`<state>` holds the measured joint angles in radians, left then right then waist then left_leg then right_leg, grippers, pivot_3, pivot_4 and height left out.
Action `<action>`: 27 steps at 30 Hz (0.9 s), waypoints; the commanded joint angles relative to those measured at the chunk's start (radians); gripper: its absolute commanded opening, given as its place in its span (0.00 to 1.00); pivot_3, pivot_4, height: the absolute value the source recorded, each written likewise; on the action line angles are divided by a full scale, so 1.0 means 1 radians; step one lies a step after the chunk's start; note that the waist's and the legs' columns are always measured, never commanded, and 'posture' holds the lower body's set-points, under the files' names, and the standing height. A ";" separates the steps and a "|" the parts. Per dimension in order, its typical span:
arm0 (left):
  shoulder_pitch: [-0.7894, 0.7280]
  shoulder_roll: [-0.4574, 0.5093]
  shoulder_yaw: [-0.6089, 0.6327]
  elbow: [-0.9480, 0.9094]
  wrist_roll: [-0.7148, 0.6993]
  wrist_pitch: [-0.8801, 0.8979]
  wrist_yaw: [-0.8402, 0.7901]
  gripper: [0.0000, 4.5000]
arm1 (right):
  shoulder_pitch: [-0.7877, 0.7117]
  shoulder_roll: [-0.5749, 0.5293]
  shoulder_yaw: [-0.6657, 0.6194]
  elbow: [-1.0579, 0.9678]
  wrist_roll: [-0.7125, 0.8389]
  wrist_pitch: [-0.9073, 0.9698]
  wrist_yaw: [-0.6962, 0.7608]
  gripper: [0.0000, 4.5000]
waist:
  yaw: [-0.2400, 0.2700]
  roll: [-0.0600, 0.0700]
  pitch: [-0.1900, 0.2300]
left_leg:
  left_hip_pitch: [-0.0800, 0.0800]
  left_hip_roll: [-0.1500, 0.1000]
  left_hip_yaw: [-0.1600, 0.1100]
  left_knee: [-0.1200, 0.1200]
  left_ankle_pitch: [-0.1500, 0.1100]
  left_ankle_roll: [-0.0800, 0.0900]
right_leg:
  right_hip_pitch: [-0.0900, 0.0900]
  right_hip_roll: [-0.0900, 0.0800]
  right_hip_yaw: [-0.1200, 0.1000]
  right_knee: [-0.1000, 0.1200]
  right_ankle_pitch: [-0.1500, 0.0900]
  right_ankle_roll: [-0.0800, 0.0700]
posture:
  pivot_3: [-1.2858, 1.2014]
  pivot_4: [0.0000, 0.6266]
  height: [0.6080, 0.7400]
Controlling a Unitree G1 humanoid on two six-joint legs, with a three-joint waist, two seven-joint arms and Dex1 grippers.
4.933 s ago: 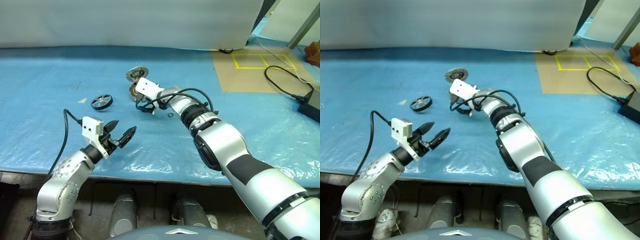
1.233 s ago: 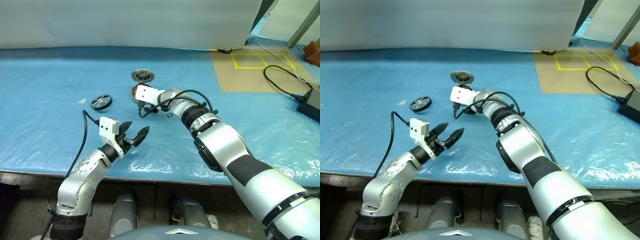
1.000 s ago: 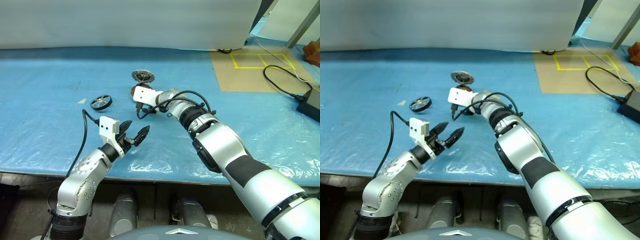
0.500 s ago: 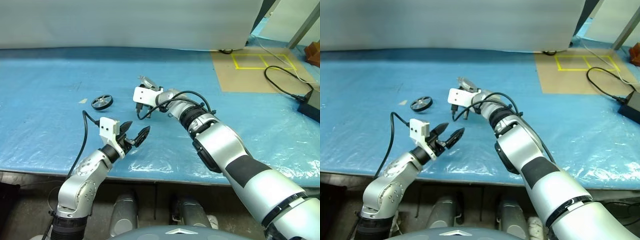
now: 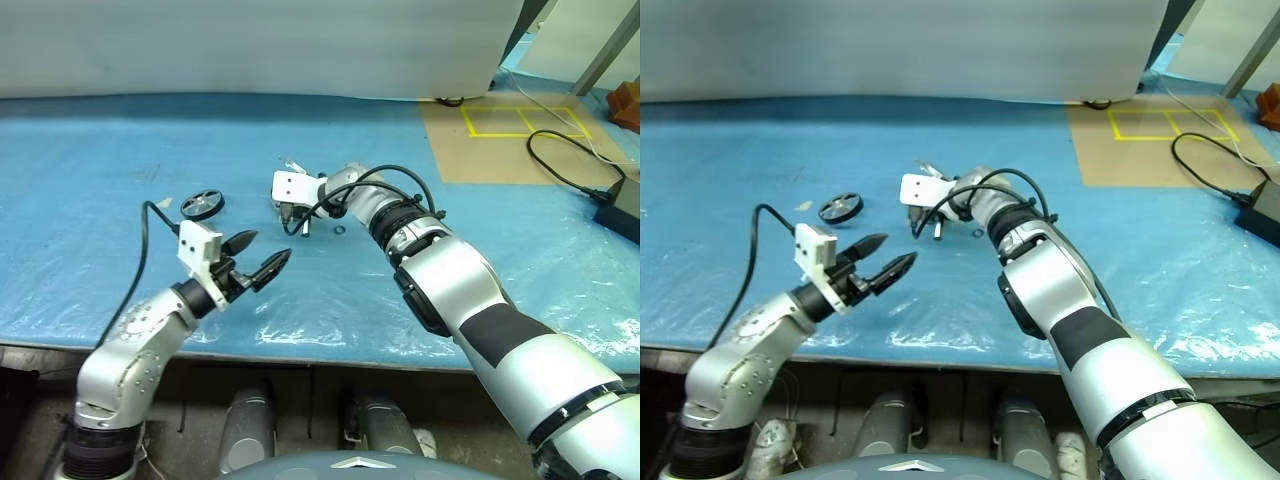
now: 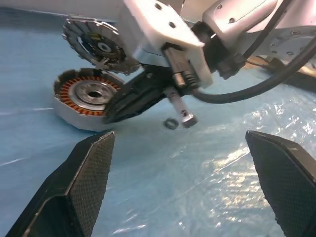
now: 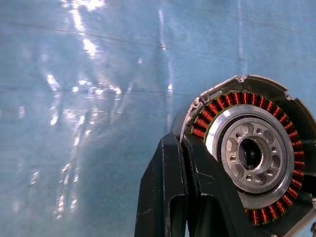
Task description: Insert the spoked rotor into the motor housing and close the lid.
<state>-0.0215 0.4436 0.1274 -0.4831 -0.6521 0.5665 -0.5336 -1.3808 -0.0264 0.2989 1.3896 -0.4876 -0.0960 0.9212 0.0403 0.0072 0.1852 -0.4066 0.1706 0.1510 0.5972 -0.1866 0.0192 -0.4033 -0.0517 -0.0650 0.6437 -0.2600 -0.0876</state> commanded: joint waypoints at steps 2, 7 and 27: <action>-0.057 0.048 0.086 0.072 -0.024 -0.022 -0.045 1.00 | 0.019 -0.037 0.005 -0.074 0.043 -0.079 0.194 0.00 | 0.002 0.000 0.000 | 0.000 0.000 0.000 0.000 0.000 0.000 | 0.000 0.000 0.000 0.000 0.000 0.000 | 0.52 0.24 1.00; -0.106 0.040 0.076 0.118 -0.016 -0.023 -0.048 1.00 | 0.086 -0.078 -0.010 -0.190 0.142 -0.152 0.481 0.00 | 0.003 0.000 0.000 | -0.001 0.000 0.000 0.001 0.000 0.001 | 0.000 0.000 0.000 0.000 0.000 0.000 | 0.52 0.24 1.00; -0.152 0.009 0.021 0.175 0.023 -0.028 -0.061 1.00 | 0.263 -0.189 0.105 -0.384 0.353 -0.478 0.575 0.00 | 0.000 0.000 0.000 | 0.000 0.001 -0.001 0.008 -0.001 0.002 | 0.001 0.000 -0.001 0.005 0.000 0.000 | 0.52 0.24 1.00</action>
<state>-0.1579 0.4540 0.1469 -0.2894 -0.6282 0.5551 -0.5889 -1.0892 -0.2372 0.4238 1.0210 -0.1652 -0.5437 1.5009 0.0403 0.0067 0.1850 -0.4078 0.1719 0.1500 0.6050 -0.1872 0.0215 -0.4031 -0.0519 -0.0657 0.6487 -0.2601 -0.0878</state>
